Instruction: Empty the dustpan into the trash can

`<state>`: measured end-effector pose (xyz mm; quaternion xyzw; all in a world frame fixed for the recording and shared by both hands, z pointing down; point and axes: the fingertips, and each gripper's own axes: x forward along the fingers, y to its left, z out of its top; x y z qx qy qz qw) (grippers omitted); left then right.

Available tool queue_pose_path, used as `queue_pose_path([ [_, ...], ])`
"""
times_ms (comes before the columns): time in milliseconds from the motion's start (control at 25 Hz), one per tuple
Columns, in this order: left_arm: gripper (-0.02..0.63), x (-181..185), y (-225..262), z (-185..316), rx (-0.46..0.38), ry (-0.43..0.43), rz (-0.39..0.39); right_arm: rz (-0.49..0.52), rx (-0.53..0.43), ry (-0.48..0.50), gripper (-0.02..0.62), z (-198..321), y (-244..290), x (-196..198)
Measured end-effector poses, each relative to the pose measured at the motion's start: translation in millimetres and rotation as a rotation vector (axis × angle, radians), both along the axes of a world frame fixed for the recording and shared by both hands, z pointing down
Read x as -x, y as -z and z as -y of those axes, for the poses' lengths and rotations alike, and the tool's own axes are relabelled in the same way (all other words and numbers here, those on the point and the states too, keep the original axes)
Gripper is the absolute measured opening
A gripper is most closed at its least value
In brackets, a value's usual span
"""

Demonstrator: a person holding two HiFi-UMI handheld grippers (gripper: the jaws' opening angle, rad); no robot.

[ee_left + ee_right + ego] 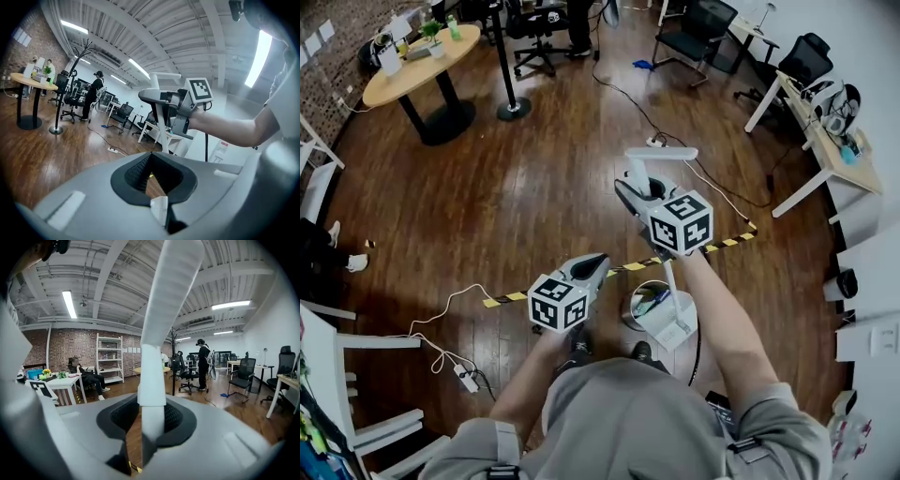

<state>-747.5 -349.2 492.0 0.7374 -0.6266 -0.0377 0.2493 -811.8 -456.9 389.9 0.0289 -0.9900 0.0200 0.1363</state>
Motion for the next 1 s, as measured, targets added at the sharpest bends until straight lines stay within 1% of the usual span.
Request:
queue_pose_path([
  [120, -0.003, 17, 4, 0, -0.01, -0.026, 0.013, -0.007, -0.006, 0.023, 0.101, -8, -3, 10],
  [200, -0.003, 21, 8, 2, -0.013, -0.048, 0.018, -0.01, -0.005, 0.032, 0.101, -11, -4, 12],
  [360, -0.003, 26, 17, 10, -0.02, -0.087, 0.024, -0.013, -0.01, 0.025, 0.103, -6, 2, 13],
  [520, -0.003, 32, 11, 12, -0.02, -0.123, 0.016, 0.0, -0.012, 0.01, 0.103, -3, 4, 10],
  [680, -0.003, 19, 1, 20, -0.023, -0.192, 0.001, 0.036, -0.023, -0.028, 0.103, 0, 10, -18],
  [800, -0.003, 7, 0, 29, -0.026, -0.269, -0.011, 0.071, -0.038, -0.082, 0.104, 3, 25, -44],
  [880, -0.003, -8, 4, 36, -0.032, -0.318, -0.011, 0.092, -0.037, -0.121, 0.104, 7, 34, -67],
  [1000, -0.003, -40, 14, 48, -0.05, -0.388, -0.009, 0.119, -0.038, -0.189, 0.106, 15, 47, -114],
])
